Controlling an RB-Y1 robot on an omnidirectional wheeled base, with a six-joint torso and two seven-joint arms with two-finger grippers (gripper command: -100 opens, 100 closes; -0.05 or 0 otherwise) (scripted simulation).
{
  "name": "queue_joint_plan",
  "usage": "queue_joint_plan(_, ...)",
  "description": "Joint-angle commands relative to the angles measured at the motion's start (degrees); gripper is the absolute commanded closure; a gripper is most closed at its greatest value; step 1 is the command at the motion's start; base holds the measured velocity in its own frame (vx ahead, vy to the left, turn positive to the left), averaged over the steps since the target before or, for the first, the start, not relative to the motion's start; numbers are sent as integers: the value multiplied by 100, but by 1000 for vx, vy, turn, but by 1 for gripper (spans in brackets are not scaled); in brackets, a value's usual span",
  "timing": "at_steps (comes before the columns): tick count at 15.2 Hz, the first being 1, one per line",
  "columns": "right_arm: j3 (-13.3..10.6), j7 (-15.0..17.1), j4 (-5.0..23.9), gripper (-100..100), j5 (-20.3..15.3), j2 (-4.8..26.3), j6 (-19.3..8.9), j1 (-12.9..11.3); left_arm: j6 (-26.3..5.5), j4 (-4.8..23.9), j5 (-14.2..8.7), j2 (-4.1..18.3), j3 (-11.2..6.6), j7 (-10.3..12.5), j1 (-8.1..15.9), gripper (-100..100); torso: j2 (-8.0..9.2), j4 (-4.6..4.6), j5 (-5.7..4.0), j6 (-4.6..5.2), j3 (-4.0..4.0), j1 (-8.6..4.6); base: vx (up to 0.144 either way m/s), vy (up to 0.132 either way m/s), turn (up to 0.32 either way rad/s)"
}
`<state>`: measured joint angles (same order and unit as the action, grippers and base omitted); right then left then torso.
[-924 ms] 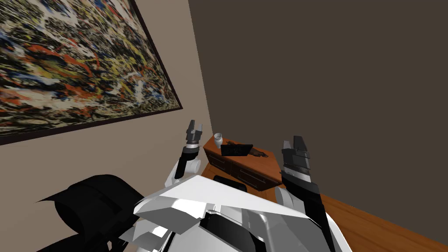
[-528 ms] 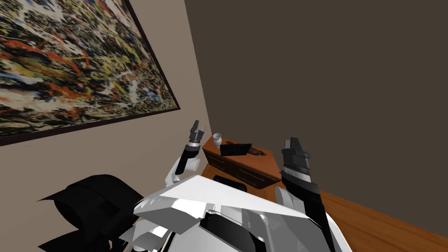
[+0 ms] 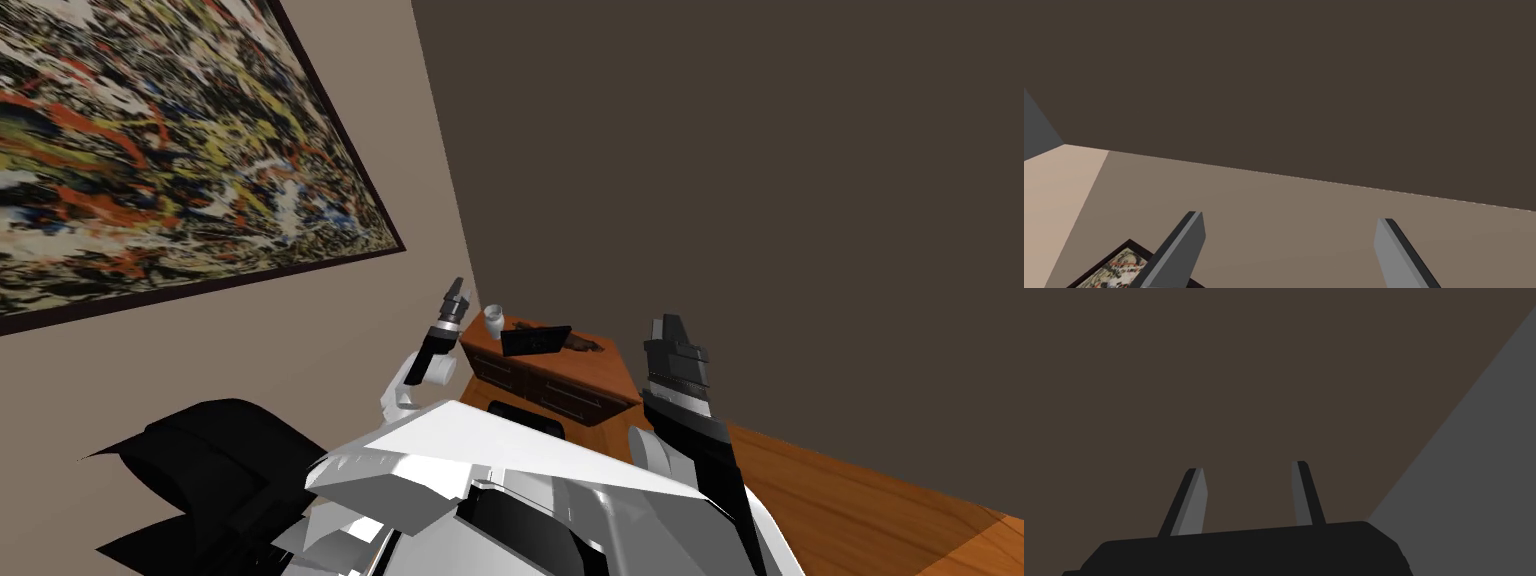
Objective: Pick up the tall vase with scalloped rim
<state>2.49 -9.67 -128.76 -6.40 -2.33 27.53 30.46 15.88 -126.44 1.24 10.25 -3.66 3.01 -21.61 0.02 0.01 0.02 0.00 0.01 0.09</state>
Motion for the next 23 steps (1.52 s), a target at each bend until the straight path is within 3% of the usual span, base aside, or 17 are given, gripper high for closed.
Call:
queue_joint_plan(1,0,0,0,0,0,0,0,0,-286,120,-7,106,-45,35,106,-100,0,0,0,0,0,0,-11,14,-80)
queue_joint_plan(11,0,0,0,0,0,0,0,0,-1328,492,-11,342,-156,110,456,-100,1,0,0,2,0,-1,-13,17,-93)
queue_joint_plan(12,0,0,0,0,0,0,0,0,-1506,629,-12,415,-196,138,584,-100,0,0,0,0,0,-1,-15,18,-114)
queue_joint_plan(14,0,0,0,0,0,0,0,0,-1683,629,-12,415,-196,138,584,-100,2,0,0,2,1,1,-16,20,-86)
queue_joint_plan(15,0,0,0,0,0,0,0,0,-1839,771,-14,484,-238,167,717,-100,1,0,0,0,1,0,-16,18,-124)
queue_joint_plan(18,0,0,0,0,0,0,0,0,-2052,771,-14,484,-238,167,717,-100,1,0,0,0,1,0,-14,16,-56)
queue_joint_plan(19,0,0,0,0,0,0,0,0,-2238,918,-15,551,-281,196,854,-100,0,0,0,-1,0,-2,-8,11,-109)
queue_joint_plan(23,0,0,0,0,0,0,0,-1,-2679,1069,-17,616,-325,226,994,-100,1,0,0,2,0,0,-17,19,-112)
